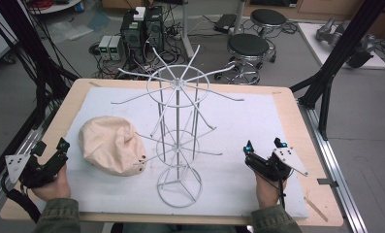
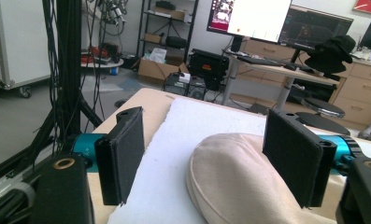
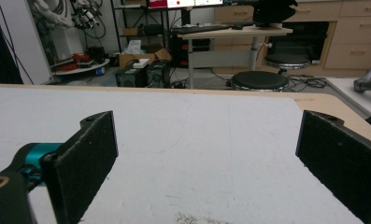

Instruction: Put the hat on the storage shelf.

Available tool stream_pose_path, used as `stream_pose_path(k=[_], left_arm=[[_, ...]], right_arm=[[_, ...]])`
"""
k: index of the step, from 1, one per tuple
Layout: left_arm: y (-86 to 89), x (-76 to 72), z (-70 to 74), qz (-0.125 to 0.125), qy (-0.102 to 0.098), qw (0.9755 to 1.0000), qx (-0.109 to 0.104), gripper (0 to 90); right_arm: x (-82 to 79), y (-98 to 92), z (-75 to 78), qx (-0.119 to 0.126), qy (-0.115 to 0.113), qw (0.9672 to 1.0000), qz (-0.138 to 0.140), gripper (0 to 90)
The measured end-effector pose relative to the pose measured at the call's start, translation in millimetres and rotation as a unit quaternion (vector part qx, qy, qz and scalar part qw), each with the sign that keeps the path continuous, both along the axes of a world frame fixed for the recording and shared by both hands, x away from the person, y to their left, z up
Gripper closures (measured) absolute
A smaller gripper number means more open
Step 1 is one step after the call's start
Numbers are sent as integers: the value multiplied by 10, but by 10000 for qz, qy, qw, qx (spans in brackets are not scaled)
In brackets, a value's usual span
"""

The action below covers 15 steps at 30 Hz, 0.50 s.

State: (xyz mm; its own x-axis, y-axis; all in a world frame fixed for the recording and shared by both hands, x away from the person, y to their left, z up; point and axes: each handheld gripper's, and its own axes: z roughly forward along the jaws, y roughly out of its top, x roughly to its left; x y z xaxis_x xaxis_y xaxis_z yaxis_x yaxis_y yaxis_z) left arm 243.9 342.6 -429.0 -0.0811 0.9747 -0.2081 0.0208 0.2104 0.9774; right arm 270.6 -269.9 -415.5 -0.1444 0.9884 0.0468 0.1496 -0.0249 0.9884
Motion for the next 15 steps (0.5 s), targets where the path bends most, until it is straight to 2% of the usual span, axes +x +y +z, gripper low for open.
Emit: stream_pose_path(k=[15], left_arm=[[-1, 6, -1, -16, -11, 10000, 13, 297]], right_arm=[[9, -3, -10, 1, 118, 9999, -42, 46]])
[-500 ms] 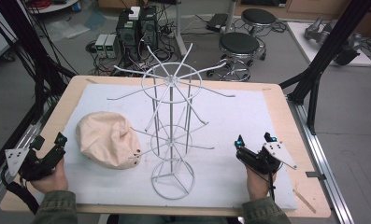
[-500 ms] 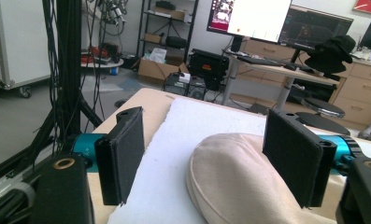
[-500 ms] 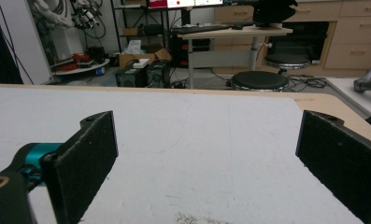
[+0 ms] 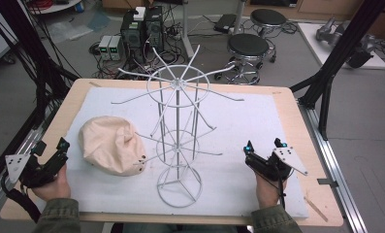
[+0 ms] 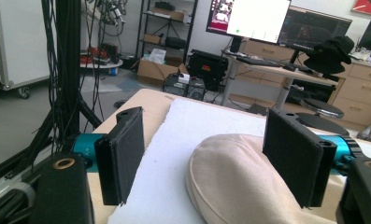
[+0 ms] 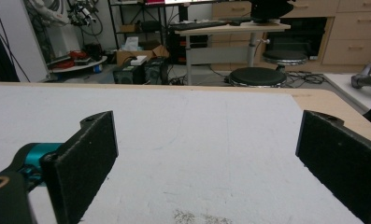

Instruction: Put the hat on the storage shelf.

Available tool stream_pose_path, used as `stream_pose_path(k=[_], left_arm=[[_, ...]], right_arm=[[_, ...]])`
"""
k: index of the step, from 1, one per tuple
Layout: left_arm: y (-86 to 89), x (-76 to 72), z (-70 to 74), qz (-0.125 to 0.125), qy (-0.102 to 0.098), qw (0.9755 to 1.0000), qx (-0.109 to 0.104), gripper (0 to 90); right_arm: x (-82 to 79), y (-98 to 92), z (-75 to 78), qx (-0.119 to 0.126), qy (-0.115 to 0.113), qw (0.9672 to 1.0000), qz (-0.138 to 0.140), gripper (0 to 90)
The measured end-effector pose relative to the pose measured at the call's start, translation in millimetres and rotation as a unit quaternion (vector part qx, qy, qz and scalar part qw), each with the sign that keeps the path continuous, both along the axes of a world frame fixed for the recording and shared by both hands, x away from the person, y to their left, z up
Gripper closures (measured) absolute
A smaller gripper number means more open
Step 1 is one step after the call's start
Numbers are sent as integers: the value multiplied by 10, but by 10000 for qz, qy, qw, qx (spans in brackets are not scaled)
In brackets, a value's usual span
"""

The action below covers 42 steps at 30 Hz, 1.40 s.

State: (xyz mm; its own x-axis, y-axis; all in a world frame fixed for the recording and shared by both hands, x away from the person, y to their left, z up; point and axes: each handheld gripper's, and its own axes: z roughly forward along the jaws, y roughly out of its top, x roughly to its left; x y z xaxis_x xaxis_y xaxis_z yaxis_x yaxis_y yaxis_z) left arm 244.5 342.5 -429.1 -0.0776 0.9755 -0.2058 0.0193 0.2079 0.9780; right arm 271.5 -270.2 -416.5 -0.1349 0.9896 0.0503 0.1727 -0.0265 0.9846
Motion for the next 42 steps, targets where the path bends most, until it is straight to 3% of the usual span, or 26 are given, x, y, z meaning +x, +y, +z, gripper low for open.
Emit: stream_pose_path(k=[12, 24, 29, 37, 42], left_arm=[[13, 61, 3, -10, 7, 9999, 104, 296], [11, 137, 94, 33, -88, 9995, 287, 285], [-2, 179, 134, -35, -49, 9995, 321, 284], [-44, 229, 191, -67, 66, 9984, 558, 284], [-51, 291, 175, -153, 229, 9985, 478, 283]], right_arm=[[16, -3, -8, 37, 55, 10000, 11, 47], [38, -5, -18, 65, 99, 9999, 91, 47], [43, -2, -21, 81, 110, 9999, 104, 47], [50, -1, -26, 79, 152, 9998, 128, 47], [52, 0, -27, 80, 150, 9998, 142, 47]])
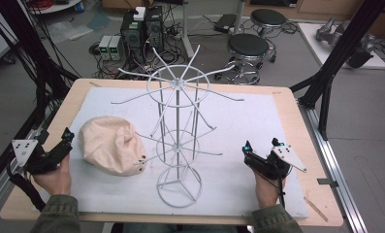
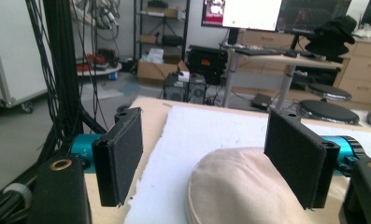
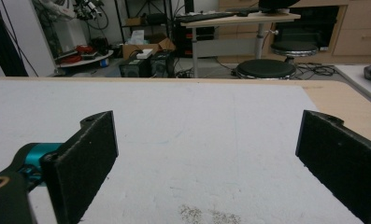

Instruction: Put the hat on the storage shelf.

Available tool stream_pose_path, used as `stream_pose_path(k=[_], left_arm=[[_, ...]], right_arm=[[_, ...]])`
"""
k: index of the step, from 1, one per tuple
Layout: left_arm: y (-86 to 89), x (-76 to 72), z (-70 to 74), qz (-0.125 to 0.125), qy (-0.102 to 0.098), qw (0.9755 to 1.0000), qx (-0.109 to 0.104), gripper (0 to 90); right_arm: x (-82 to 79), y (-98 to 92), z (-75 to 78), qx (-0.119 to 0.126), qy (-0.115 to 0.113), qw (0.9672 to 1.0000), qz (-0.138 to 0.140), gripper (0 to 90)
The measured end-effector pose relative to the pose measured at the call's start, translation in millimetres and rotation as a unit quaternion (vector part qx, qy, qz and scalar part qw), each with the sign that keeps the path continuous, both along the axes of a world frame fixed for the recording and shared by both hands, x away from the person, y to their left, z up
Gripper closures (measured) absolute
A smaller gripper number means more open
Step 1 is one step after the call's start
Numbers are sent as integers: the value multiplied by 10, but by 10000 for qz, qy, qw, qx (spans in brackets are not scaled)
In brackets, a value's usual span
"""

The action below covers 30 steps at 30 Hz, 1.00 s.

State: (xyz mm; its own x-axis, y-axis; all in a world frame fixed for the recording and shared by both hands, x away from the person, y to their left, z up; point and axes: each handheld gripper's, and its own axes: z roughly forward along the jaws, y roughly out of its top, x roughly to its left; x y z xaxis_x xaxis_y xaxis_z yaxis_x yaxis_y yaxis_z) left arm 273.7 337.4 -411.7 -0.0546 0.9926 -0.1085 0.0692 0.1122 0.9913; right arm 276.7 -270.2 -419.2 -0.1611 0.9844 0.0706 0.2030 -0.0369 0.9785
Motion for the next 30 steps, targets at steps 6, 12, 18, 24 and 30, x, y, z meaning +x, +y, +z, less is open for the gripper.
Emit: stream_pose_path(k=[6, 12, 18, 24, 30], left_arm=[[-96, 85, -41, -247, 276, 9993, 23, 282], [-142, 150, -57, -325, 480, 9983, 55, 282], [-127, 182, -56, -279, 634, 9976, 44, 278], [-130, 220, -72, -242, 945, 9952, 25, 274], [-141, 268, -105, -267, 1299, 9912, -44, 273]], right_arm=[[2, 3, -3, 16, 56, 10000, 6, 47], [11, 1, -9, -14, 75, 10000, 31, 47], [10, 5, -10, 6, 110, 9999, 35, 47], [16, 3, -13, -23, 113, 9999, 51, 47], [18, 3, -15, -23, 128, 9999, 47, 47]])
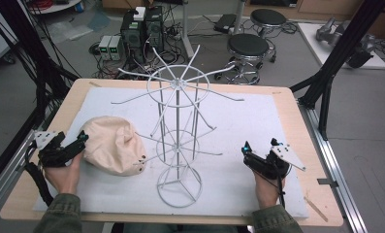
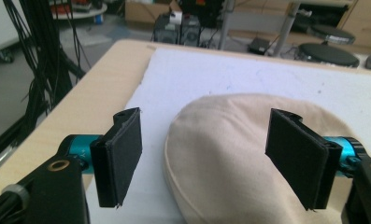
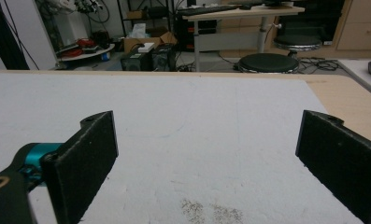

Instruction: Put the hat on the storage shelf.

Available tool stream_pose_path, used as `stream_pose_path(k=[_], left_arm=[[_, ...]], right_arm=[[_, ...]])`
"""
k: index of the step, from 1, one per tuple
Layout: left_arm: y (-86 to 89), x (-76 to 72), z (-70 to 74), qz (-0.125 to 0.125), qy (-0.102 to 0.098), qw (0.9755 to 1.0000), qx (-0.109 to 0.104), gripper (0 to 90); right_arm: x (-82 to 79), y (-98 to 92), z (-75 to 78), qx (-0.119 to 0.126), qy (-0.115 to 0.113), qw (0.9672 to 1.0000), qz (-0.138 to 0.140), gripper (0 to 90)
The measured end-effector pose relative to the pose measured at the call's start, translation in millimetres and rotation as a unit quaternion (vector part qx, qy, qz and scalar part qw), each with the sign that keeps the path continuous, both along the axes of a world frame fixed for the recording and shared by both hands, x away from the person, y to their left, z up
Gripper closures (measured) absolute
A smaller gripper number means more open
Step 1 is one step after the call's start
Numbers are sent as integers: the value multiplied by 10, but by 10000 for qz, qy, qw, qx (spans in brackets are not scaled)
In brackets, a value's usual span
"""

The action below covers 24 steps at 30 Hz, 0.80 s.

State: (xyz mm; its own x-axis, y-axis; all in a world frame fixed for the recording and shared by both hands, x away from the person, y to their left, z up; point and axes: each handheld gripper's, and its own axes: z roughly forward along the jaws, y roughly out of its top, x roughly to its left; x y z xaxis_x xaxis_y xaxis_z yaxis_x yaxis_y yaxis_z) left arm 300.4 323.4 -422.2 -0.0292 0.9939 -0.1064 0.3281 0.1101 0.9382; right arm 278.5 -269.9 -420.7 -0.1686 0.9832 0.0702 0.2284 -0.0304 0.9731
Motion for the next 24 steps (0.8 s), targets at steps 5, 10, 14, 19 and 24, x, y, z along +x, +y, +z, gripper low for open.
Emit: stream_pose_path(k=[5, 10, 14, 19, 24], left_arm=[[-29, 26, -18, -87, 129, 9999, -13, 271], [-24, 52, -42, -25, 426, 9991, -49, 271], [-32, 66, -55, -50, 547, 9985, -53, 271], [-52, 86, -74, -122, 715, 9973, -73, 271], [-74, 132, -118, -321, 1071, 9935, -189, 269]], right_arm=[[1, 1, -1, -2, 13, 10000, -2, 47], [2, -1, -2, -26, 21, 10000, 3, 47], [0, 3, -2, -5, 50, 10000, -1, 48], [2, 2, -4, -7, 49, 10000, 7, 49], [5, 1, -5, -8, 51, 10000, 11, 49]])
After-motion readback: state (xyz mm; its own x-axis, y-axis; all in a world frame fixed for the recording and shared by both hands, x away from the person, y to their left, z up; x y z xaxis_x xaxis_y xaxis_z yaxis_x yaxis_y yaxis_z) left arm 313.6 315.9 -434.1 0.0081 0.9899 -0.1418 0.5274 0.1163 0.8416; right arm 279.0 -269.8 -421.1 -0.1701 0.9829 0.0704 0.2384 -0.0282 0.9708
